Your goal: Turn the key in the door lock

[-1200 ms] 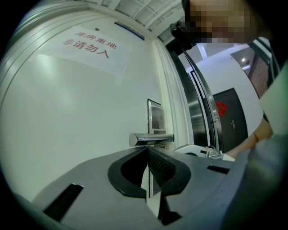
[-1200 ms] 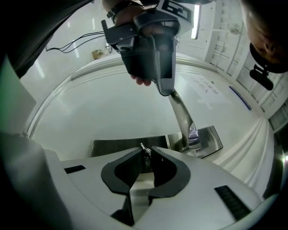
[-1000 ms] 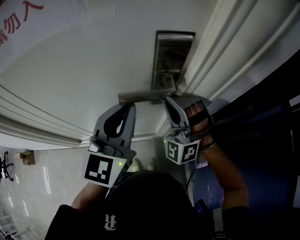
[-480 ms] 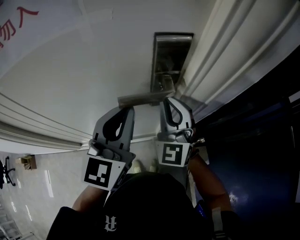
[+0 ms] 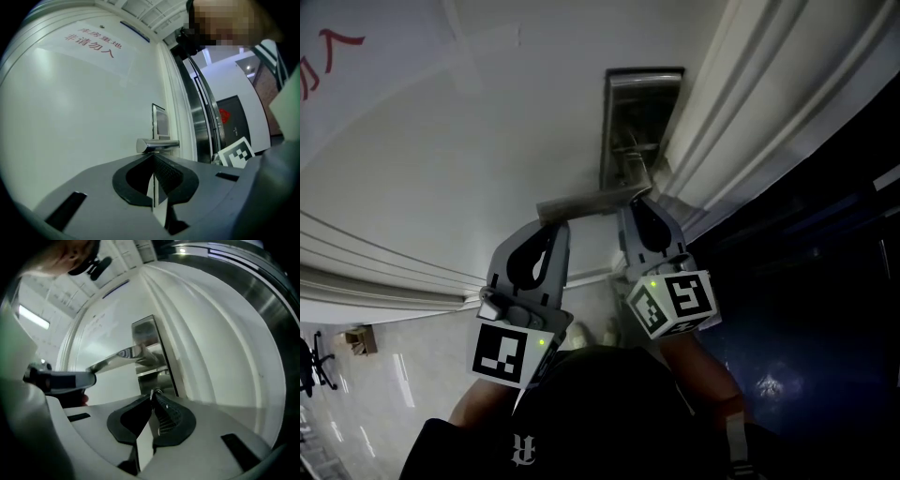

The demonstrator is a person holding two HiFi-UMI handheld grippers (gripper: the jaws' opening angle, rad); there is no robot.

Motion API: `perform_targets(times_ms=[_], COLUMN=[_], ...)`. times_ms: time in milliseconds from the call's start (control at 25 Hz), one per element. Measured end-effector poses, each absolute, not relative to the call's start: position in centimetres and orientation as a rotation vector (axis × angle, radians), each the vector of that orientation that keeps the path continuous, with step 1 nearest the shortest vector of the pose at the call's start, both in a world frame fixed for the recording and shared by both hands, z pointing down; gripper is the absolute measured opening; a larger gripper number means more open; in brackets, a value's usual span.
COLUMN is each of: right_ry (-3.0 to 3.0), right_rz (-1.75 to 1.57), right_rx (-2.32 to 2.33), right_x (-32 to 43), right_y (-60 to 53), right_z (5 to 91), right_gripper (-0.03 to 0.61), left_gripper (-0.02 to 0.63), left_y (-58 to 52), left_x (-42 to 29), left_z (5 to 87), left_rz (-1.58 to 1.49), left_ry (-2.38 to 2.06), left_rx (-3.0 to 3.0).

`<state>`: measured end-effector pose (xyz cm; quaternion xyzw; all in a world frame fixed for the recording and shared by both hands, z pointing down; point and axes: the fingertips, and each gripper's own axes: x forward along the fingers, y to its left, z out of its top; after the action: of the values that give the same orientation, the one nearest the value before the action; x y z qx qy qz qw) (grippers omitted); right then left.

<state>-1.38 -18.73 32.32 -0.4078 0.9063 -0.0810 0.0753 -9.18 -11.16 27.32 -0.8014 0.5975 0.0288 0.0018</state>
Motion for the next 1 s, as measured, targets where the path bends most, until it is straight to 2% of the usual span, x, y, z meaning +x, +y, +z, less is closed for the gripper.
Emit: perform_targets(times_ms=[280,520,760,1000], right_ry=[2.388,2.076,1.763,1.719], right_rz=[-0.975,-1.375,-1.614,-1.639], right_rx=[-0.966,-0.732,-0.476,-0.391], right_x=[-1.1,-0.7,-0.9,-1.0], right_y=[-19.0,-19.3,-19.2,-19.3], right_z=[32.8,33.6,33.7,33.7], right_gripper=[0.023,0.023,0.021,0.023], left_gripper=[0.008,0.008,0.007,0.008], left_y=[-11.3,-11.5,-11.5,-11.6], left_x=[-9.6,-9.8,-9.8,-9.7], left_z=[27.4,27.5,27.4,27.5], left_rz=[0.098,0.099,0.105,0.110], left_ry=[1.841,1.815,1.799,1.803], left_rx=[-2.546,-2.565,-2.577,-2.580])
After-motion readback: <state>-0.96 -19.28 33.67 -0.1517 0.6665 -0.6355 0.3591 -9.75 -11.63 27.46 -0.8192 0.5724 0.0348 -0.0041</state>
